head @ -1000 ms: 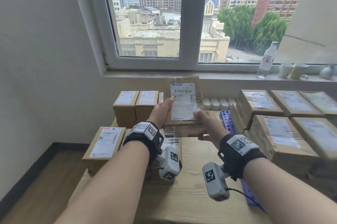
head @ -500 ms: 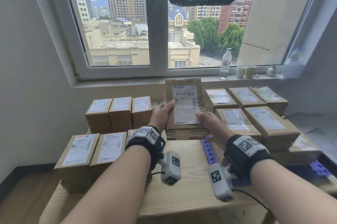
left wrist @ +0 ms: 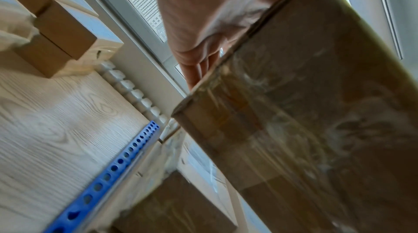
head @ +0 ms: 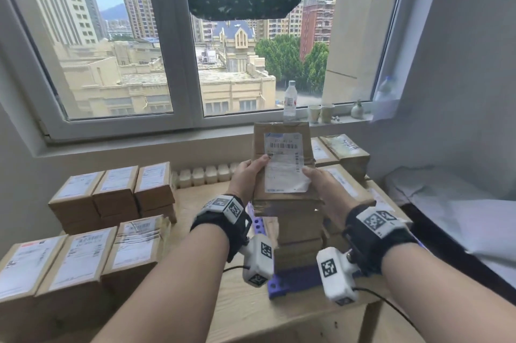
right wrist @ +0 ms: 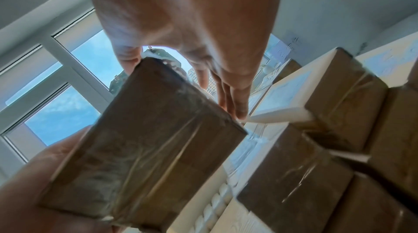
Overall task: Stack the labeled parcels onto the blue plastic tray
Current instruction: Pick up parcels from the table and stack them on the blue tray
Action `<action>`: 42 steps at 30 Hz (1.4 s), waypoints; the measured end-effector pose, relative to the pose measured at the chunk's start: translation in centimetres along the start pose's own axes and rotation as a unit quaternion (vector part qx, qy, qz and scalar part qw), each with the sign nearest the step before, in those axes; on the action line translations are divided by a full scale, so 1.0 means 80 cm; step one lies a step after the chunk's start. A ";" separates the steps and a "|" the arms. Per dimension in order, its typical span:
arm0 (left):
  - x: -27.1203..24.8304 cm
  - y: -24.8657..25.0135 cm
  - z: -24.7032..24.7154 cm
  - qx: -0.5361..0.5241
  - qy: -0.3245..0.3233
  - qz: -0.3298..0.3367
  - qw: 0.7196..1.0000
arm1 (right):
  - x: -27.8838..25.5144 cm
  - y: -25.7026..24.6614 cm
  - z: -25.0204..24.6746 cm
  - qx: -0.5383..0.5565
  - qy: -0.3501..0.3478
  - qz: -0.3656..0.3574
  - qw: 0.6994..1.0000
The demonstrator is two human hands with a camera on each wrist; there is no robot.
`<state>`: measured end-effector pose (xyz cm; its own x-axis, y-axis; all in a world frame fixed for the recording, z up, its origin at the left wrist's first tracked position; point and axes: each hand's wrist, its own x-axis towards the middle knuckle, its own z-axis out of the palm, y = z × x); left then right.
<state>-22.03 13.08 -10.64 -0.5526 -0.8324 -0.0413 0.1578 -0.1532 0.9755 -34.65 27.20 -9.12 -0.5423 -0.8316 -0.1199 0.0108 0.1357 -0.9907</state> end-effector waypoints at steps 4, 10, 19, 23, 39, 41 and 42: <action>0.017 -0.011 0.076 -0.006 0.010 -0.006 1.000 | 0.016 -0.001 -0.069 -0.007 0.009 -0.019 1.000; 0.041 -0.019 0.191 -0.008 -0.009 -0.002 1.000 | 0.045 -0.006 -0.182 -0.002 0.013 -0.027 1.000; 0.065 -0.061 0.329 0.028 -0.019 -0.047 0.998 | 0.120 0.026 -0.322 0.049 0.039 -0.014 0.998; 0.082 -0.067 0.359 0.097 -0.047 -0.082 0.991 | 0.150 0.041 -0.356 0.056 0.079 -0.003 0.995; 0.177 -0.091 0.348 0.278 0.033 -0.041 0.959 | 0.233 0.092 -0.382 0.014 0.033 0.077 0.996; 0.178 -0.099 0.341 0.291 0.036 -0.061 0.954 | 0.244 0.108 -0.378 0.013 0.017 0.102 0.995; 0.179 -0.104 0.338 0.296 0.035 -0.072 0.952 | 0.247 0.116 -0.376 0.010 0.010 0.114 0.993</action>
<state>-53.35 16.83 -13.51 -0.4744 -0.8620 -0.1786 -0.4153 0.0403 0.9088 -70.59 28.21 -18.71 -0.5411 -0.7692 -0.3400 0.1517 0.3084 -0.9391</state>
